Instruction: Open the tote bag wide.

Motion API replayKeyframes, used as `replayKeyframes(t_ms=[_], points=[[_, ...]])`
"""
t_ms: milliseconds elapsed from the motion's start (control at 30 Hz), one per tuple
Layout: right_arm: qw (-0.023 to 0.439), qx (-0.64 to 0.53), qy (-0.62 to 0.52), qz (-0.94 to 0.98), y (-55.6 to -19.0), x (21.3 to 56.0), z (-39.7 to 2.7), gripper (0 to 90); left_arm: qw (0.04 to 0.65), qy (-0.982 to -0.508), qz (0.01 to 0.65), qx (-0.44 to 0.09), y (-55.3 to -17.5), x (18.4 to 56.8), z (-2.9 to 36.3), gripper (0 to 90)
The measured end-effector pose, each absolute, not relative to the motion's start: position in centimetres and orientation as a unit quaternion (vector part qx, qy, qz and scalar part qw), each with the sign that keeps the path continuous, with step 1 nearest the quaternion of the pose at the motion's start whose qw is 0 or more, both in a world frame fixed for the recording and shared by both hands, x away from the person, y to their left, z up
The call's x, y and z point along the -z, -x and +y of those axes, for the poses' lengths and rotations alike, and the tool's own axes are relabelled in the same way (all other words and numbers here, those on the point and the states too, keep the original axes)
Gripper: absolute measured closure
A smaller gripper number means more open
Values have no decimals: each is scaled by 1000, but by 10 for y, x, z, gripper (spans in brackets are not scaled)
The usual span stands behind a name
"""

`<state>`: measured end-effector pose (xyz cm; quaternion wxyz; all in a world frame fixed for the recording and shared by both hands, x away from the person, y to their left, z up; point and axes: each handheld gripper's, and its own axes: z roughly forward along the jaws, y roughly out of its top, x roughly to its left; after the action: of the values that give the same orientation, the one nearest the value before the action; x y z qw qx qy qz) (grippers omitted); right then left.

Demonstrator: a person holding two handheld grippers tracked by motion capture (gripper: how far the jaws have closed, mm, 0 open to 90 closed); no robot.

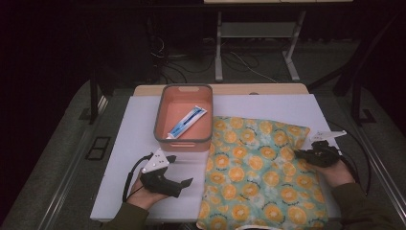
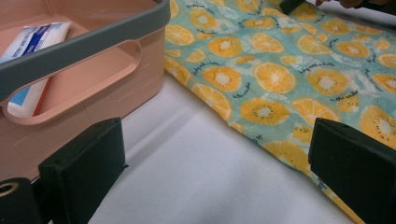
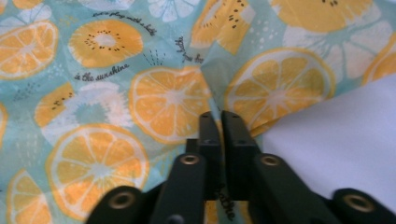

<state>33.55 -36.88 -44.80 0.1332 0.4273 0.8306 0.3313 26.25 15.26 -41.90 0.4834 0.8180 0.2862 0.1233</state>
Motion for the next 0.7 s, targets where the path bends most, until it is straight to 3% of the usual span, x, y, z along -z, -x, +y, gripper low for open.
replayKeyframes(t_ms=[633,667,700], points=[[186,-320,-523,768,-379,448,-416,891,480,-820,286,-123,-265,420,152,25],[190,-321,-522,767,-378,448,-417,851,480,-820,286,-123,-265,420,152,25],[196,-325,-521,764,-377,446,-417,751,481,-820,286,-123,-265,420,152,24]])
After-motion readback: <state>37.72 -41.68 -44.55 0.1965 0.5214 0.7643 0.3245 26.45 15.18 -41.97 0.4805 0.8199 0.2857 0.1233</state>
